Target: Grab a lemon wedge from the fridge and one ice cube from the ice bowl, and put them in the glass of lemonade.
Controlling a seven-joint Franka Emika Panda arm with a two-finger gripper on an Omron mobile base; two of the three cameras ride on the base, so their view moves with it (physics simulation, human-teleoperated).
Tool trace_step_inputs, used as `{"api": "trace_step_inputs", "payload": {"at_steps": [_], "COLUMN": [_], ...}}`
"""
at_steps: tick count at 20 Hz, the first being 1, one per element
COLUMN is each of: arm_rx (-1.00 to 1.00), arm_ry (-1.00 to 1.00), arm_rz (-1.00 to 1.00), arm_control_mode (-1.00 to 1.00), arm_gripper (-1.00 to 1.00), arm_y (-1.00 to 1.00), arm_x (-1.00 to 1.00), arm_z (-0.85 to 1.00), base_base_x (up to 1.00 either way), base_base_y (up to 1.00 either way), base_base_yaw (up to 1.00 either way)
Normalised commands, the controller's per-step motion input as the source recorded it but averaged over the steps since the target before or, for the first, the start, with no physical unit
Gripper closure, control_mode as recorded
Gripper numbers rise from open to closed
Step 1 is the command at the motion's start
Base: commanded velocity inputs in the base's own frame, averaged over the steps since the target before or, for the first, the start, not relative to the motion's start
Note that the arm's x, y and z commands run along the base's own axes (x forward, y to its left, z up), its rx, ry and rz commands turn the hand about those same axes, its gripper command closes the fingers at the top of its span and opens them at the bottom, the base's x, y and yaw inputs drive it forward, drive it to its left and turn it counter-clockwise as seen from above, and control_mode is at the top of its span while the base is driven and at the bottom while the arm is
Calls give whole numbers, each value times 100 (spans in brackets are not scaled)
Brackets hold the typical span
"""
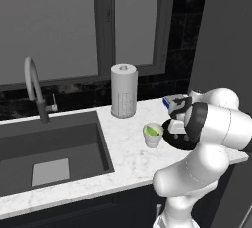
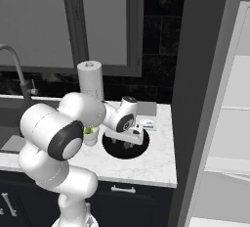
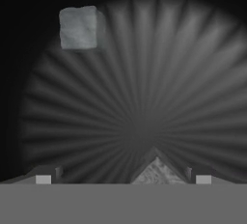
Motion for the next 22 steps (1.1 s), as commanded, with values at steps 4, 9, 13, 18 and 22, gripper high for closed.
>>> {"api": "trace_step_inputs", "payload": {"at_steps": [4,9,13,18,22], "arm_rx": [0,0,0,0,0], "arm_ry": [0,0,0,0,0], "arm_rz": [0,0,0,0,0], "arm_control_mode": [-100,-100,-100,-100,-100], "arm_gripper": [-100,-100,-100,-100,-100], "arm_y": [0,0,0,0,0], "arm_x": [0,0,0,-1,0], "arm_z": [-1,-2,0,-2,-1], "base_base_x": [0,0,0,0,0], "base_base_y": [0,0,0,0,0], "base_base_yaw": [0,0,0,0,0]}}
